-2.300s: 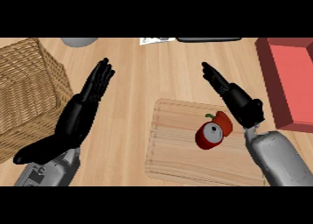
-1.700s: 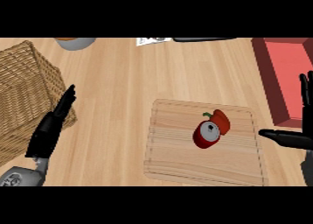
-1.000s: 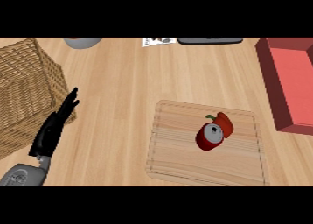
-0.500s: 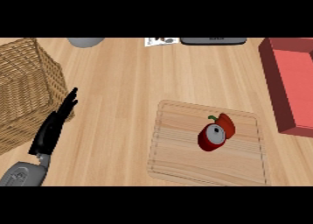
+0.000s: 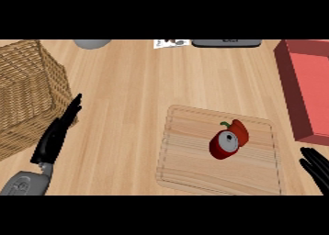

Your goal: Pick the can from the cutting board and place it in the cardboard box

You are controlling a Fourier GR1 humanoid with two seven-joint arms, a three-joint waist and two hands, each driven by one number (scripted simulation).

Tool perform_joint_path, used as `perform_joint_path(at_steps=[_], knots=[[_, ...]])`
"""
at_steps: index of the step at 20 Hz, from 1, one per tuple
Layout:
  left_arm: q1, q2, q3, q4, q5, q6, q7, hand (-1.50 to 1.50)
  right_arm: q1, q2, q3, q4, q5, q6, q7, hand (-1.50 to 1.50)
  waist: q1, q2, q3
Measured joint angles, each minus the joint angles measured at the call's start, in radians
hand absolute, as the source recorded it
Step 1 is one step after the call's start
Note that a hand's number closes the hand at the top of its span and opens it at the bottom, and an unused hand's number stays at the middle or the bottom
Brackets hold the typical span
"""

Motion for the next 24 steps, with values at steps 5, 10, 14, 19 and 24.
perform_joint_path(at_steps=[5,10,14,19,24], knots=[[0.011,-0.018,0.019,-0.025,-0.028,-0.017,0.014,0.0,-0.071,0.035,0.031,0.027,0.056,0.053,0.076,-1.5,0.002,0.0,0.0],[0.006,-0.042,0.052,-0.018,-0.056,-0.035,0.014,0.0,-0.134,0.081,0.058,0.084,0.123,0.064,0.094,-1.5,0.001,0.0,0.001],[-0.02,-0.065,0.069,0.016,-0.077,-0.044,0.005,0.0,-0.174,0.129,0.076,0.111,0.178,0.014,0.086,-1.5,0.0,0.0,0.001],[-0.022,-0.082,0.094,0.005,-0.096,-0.068,0.019,0.0,-0.217,0.156,0.068,0.165,0.218,-0.02,0.059,-1.5,0.0,0.0,0.001],[-0.024,-0.11,0.107,-0.003,-0.129,-0.077,0.039,0.0,-0.244,0.177,0.098,0.183,0.274,0.004,0.087,-1.5,0.0,0.0,0.001]])
